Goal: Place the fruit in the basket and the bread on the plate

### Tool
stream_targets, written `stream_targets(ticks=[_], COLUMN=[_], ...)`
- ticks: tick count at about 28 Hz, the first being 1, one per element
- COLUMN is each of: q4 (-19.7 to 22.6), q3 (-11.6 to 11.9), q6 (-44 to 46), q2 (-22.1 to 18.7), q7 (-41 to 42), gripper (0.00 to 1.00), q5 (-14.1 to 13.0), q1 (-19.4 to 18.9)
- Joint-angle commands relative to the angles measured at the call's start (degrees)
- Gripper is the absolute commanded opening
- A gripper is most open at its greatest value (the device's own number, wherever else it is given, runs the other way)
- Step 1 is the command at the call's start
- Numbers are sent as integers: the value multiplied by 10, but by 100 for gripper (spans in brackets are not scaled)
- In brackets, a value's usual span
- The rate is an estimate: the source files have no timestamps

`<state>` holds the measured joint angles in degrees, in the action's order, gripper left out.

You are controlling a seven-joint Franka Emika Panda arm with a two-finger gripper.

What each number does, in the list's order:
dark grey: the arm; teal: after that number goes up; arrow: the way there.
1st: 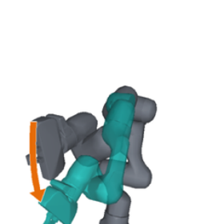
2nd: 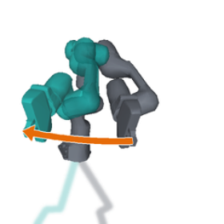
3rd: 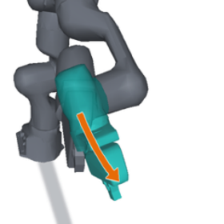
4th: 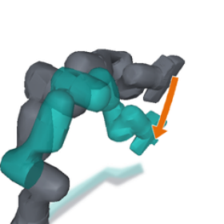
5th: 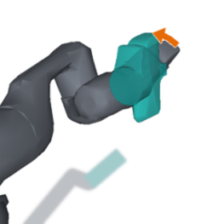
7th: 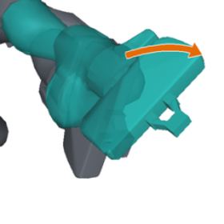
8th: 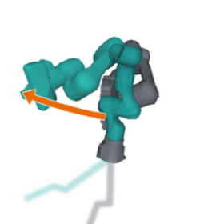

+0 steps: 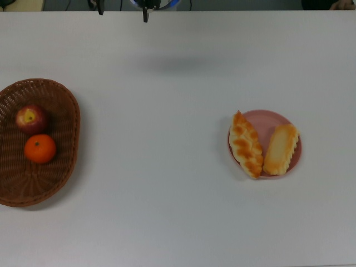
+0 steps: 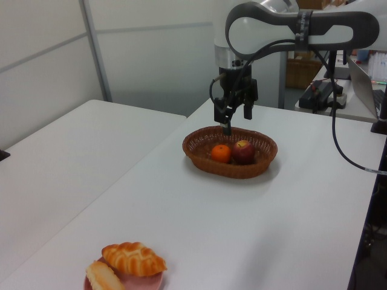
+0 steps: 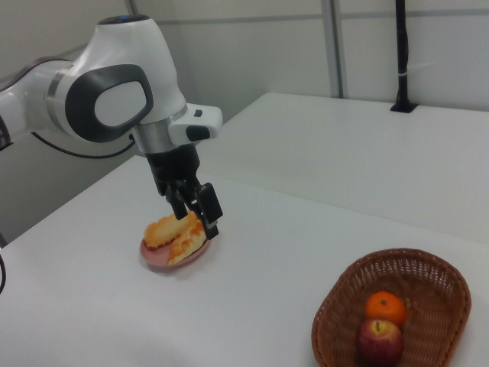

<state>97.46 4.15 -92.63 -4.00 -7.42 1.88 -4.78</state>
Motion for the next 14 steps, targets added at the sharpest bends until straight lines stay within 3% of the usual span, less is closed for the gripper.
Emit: stream_targets(ticks=[1,14], q4=[5,2], q3=[3,-5], q6=[30,-6], q2=[-11,8], q7=[27,29], gripper=[100,100], q5=[-13,-14], q1=[-2,-1])
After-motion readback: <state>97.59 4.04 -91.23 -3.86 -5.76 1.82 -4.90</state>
